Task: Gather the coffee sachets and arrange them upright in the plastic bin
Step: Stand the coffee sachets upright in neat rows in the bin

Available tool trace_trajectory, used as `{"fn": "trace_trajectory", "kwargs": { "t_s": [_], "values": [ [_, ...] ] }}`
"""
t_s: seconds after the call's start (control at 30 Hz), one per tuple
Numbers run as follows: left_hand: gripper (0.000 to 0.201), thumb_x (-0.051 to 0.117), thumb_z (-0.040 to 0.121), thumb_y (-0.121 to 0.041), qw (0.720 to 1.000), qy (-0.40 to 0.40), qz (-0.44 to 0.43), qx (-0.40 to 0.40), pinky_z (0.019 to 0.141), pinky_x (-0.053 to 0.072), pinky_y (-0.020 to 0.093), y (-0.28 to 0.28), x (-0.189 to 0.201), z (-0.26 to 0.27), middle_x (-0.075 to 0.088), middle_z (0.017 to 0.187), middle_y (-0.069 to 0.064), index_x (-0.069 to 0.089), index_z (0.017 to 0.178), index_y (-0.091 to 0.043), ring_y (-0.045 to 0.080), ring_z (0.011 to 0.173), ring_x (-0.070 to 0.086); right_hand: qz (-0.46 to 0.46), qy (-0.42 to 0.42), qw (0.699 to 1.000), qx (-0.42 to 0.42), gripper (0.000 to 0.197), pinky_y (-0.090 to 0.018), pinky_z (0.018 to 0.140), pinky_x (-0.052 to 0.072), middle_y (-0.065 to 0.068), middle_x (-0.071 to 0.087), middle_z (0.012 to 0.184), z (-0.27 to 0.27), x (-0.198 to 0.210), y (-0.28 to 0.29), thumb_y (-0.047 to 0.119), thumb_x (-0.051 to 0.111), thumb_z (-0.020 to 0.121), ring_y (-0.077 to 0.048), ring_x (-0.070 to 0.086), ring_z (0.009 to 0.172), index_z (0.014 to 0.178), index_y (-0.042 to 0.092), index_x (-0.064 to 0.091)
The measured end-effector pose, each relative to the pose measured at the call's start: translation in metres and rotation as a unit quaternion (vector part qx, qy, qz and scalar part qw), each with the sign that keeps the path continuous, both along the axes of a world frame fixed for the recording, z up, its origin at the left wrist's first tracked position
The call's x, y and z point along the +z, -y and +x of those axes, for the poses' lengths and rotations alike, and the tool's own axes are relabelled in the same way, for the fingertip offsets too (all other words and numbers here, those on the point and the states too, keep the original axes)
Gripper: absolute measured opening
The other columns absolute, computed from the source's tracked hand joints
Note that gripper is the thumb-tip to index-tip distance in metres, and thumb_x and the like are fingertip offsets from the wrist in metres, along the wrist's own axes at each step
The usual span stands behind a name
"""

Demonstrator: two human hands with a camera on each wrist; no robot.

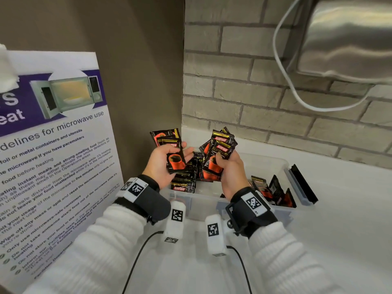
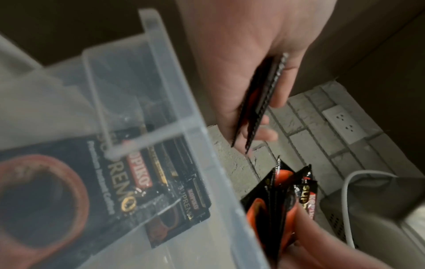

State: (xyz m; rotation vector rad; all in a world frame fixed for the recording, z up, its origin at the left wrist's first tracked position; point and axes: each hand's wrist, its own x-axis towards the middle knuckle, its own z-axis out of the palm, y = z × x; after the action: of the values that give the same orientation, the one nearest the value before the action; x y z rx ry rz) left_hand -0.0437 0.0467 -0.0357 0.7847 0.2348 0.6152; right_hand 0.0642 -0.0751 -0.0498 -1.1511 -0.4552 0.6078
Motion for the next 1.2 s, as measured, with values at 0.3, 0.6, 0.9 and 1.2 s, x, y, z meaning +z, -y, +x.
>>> {"fn": "trace_trajectory", "kwargs": {
  "t_s": [0.3,0.6,0.9,1.2],
  "values": [
    [0.032,0.060,0.081,-0.050,0.997,-0.052,0.046,-0.040,0.046,0.036,0.021,0.005,0.006,-0.001,0.047,0.075,-0.002,0.058,0.104,-0.027,0.008,0.054,0.043,0.081,-0.002,0.991,0.107,0.036,-0.037,0.072,0.056,-0.010,0.065,0.110,-0.007,0.005,0.006,-0.002,0.040,0.093,-0.025,0.064,0.096,0.126,0.006,0.051],
    [0.032,0.059,0.081,-0.033,0.995,-0.046,-0.055,-0.073,0.112,0.028,0.048,0.016,0.012,0.004,0.045,0.125,0.017,0.067,0.102,-0.011,0.031,0.121,0.044,0.109,-0.020,0.986,0.129,0.030,-0.038,0.067,0.052,-0.006,0.070,0.097,-0.008,0.007,0.008,0.000,0.040,0.092,-0.022,0.065,0.082,0.106,0.014,0.064],
    [0.013,0.036,0.089,0.002,0.970,-0.184,0.015,-0.161,0.065,0.056,0.033,0.035,0.024,0.037,0.058,0.103,0.027,0.046,0.096,-0.002,0.030,0.092,0.061,0.121,-0.065,0.989,-0.061,0.027,-0.030,0.054,0.055,0.004,0.065,0.073,0.025,0.019,0.046,0.000,0.041,0.093,-0.008,0.065,0.058,0.098,0.018,0.060],
    [0.051,0.071,0.076,-0.040,0.837,-0.404,0.321,-0.181,0.096,0.048,0.042,0.082,0.007,0.095,0.063,0.118,0.012,0.061,0.114,-0.007,0.029,0.106,0.060,0.012,0.053,0.967,-0.250,0.031,-0.027,0.049,0.050,-0.006,0.060,0.082,0.056,0.035,0.085,-0.001,0.046,0.089,-0.016,0.056,0.060,0.116,0.011,0.055]
  ]
}}
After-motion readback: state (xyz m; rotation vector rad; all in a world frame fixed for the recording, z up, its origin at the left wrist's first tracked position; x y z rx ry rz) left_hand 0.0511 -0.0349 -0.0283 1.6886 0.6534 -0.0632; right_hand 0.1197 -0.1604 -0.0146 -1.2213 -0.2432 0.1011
